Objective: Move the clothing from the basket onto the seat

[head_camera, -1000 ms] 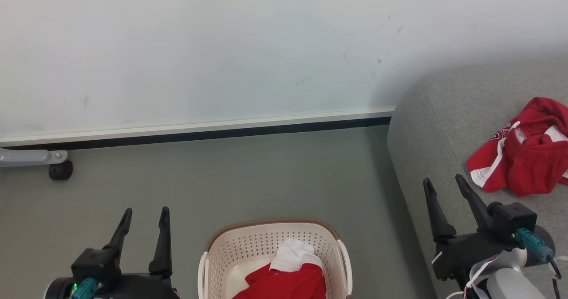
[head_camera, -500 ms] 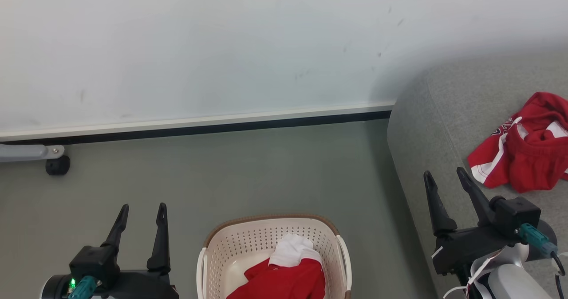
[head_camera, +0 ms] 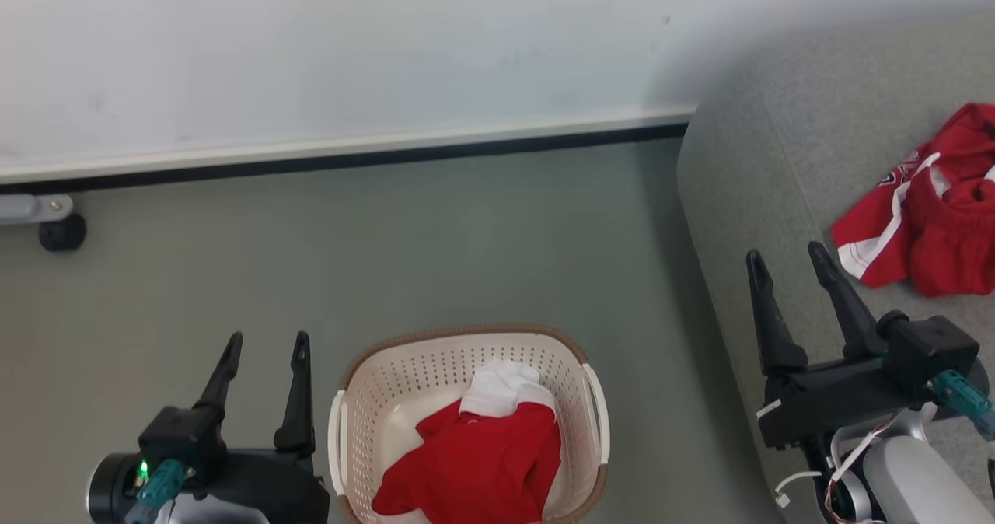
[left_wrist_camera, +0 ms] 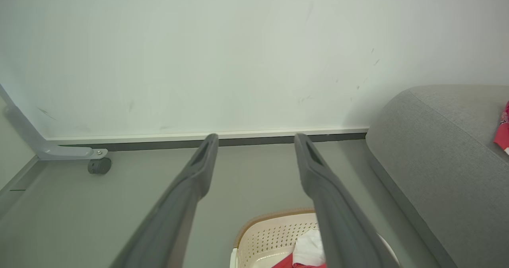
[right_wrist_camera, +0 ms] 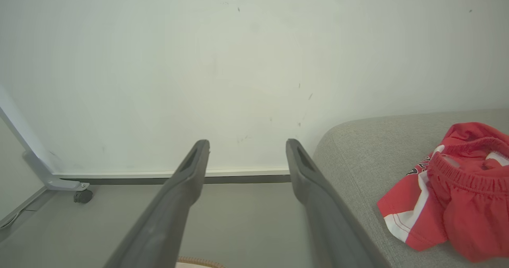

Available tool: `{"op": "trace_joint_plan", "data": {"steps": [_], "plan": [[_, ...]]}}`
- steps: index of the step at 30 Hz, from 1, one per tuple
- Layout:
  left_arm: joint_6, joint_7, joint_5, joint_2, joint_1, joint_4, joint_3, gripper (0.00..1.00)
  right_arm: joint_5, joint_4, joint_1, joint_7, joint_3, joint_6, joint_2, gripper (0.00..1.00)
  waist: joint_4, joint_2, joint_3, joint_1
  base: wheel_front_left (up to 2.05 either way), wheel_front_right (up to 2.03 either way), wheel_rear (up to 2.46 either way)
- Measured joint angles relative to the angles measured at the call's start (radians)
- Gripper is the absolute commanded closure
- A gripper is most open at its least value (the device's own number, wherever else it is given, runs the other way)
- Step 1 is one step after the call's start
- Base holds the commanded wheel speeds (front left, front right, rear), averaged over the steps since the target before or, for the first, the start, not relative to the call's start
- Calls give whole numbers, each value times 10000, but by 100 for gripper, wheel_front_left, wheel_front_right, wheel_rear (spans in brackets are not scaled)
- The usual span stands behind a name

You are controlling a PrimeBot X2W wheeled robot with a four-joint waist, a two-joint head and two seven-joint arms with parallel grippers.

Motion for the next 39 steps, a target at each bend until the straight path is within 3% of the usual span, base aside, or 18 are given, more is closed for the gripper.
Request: {"op": "trace_joint_plan", "data": {"steps": [16, 39], "plan": [[-293, 213, 493, -88, -1975, 1202, -696, 0, -445, -1285, -1323, 190, -199, -92, 263, 0, -574, 1, 2346, 1, 0, 0, 0], [-1344, 880, 1147, -355, -5367, 4263, -1708, 0, -713, -2236, -2964, 173, -533, -173, 779, 0, -1635, 3, 5771, 1, 0, 0, 0]]}}
